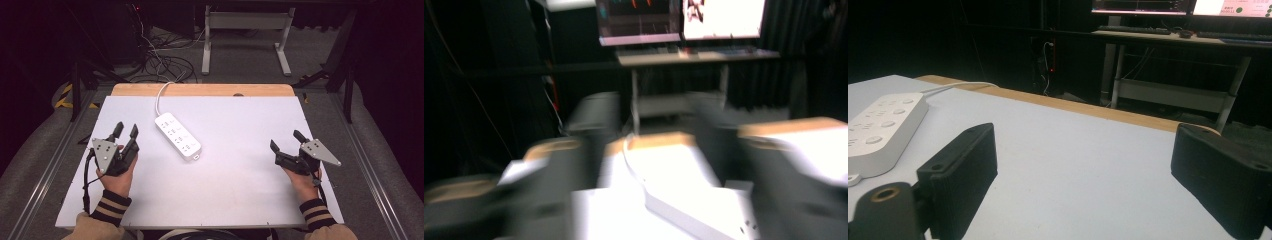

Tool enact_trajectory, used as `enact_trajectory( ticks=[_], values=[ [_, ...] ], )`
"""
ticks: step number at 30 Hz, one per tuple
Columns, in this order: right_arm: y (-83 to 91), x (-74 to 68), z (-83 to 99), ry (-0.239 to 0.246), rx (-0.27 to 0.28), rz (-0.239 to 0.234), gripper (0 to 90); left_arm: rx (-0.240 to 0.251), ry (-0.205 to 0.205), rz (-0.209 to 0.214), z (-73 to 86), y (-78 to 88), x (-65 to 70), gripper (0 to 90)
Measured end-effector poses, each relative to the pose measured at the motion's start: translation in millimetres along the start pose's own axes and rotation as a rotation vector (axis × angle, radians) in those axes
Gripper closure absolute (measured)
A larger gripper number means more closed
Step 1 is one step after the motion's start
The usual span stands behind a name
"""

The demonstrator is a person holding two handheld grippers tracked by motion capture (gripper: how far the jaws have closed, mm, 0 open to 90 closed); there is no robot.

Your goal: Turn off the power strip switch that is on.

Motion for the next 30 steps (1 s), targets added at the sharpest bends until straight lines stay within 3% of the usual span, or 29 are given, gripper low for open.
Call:
enact_trajectory(
  ticks=[3,7,17,30],
  values=[
    [0.0,0.0,-0.1,0.0,0.0,0.0,11.6,0.019,0.019,0.015,-3.0,0.9,0.6,13.4],
    [0.0,0.0,-0.2,0.0,0.002,0.0,11.6,0.016,0.019,0.001,-3.3,1.0,-1.4,5.6],
    [-0.5,-0.5,-0.2,0.001,0.001,-0.003,11.6,0.006,0.02,0.0,-0.7,1.3,-3.4,4.8],
    [-0.8,-0.7,0.0,0.003,-0.001,-0.001,11.6,0.03,0.013,-0.017,0.1,3.1,-8.4,2.0]
  ],
)
Point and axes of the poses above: each handheld gripper's, and its own axes: y roughly backward along the jaws, z roughly out of its underside, x roughly to its right, the point moved 7 cm from there along -y, roughly forward along the jaws, and after that the axes turned 7 degrees about -z, right-handed, at the moved point
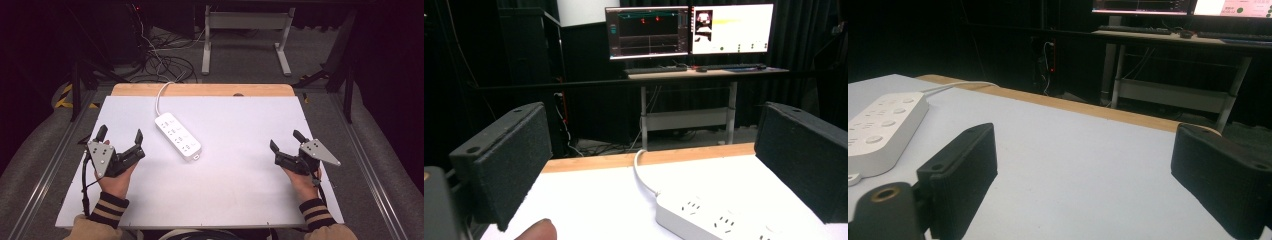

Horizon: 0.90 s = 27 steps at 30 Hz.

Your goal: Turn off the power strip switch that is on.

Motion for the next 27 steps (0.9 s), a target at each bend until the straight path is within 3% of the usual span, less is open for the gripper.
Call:
enact_trajectory(
  ticks=[27],
  values=[
    [0.8,0.2,-0.6,-0.001,0.003,-0.002,11.6,-0.008,0.011,-0.011,3.0,-3.5,-1.3,0.4]
  ],
)
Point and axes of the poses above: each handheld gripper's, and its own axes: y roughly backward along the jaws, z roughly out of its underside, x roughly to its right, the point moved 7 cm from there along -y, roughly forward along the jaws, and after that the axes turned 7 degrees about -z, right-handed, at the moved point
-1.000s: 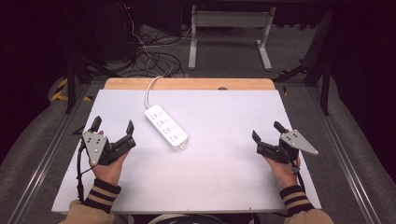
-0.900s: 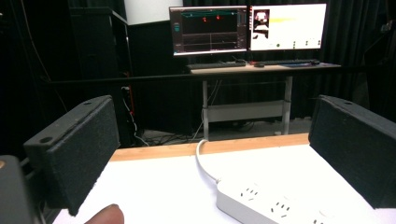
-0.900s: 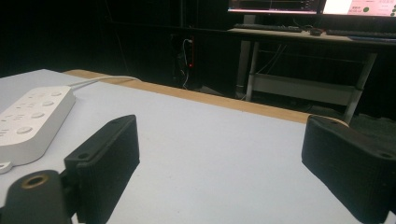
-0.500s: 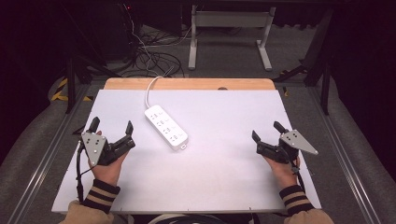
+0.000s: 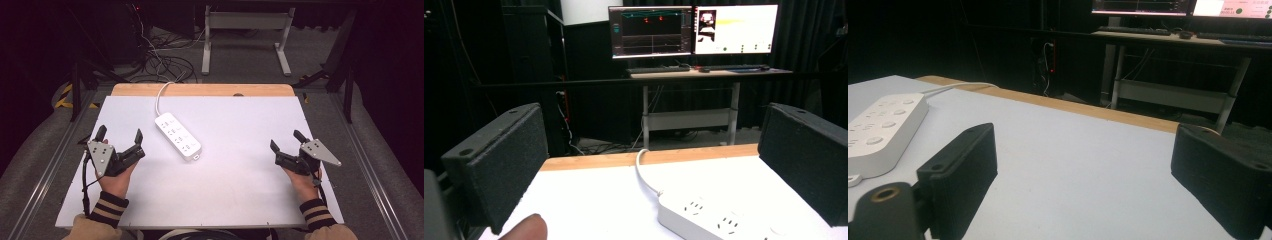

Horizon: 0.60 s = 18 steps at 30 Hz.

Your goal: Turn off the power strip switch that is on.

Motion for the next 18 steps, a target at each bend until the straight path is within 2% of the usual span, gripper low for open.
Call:
enact_trajectory(
  ticks=[18],
  values=[
    [2.9,0.3,-0.1,0.005,-0.003,0.007,11.6,-0.006,0.011,0.024,1.5,-2.3,3.7,0.3]
  ],
)
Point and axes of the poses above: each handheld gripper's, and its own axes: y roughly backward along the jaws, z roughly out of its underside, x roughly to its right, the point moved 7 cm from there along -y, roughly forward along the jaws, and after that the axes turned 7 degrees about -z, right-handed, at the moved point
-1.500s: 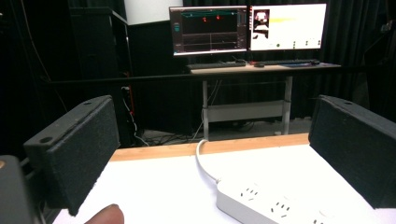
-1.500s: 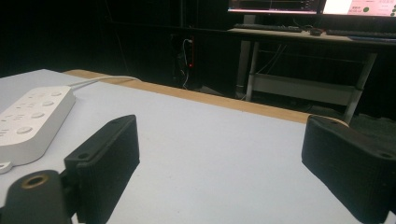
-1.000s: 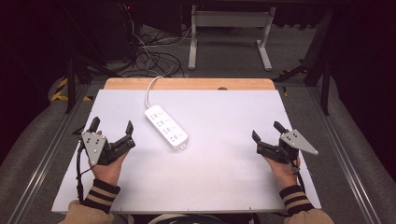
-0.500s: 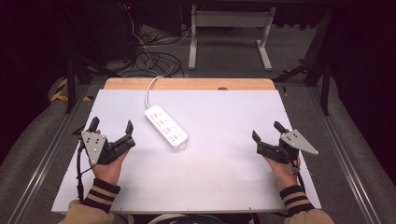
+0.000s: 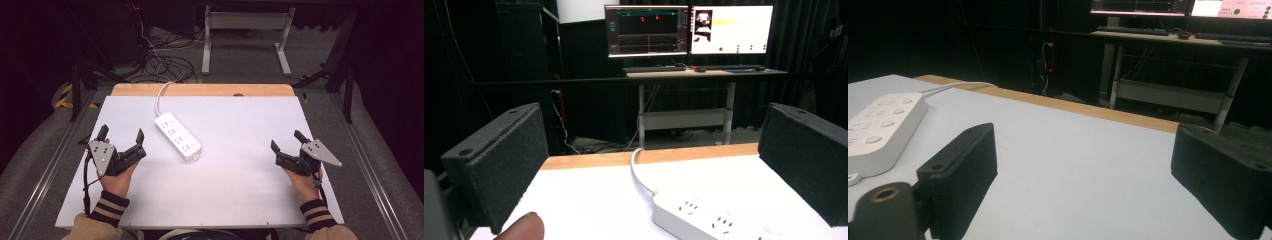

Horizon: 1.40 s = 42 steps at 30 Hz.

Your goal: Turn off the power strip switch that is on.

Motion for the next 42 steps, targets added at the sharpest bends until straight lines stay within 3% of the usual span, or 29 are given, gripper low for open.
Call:
enact_trajectory(
  ticks=[42],
  values=[
    [2.2,0.2,1.5,0.0,-0.005,0.008,11.6,-0.026,0.001,-0.003,2.9,-2.6,0.0,0.4]
  ],
)
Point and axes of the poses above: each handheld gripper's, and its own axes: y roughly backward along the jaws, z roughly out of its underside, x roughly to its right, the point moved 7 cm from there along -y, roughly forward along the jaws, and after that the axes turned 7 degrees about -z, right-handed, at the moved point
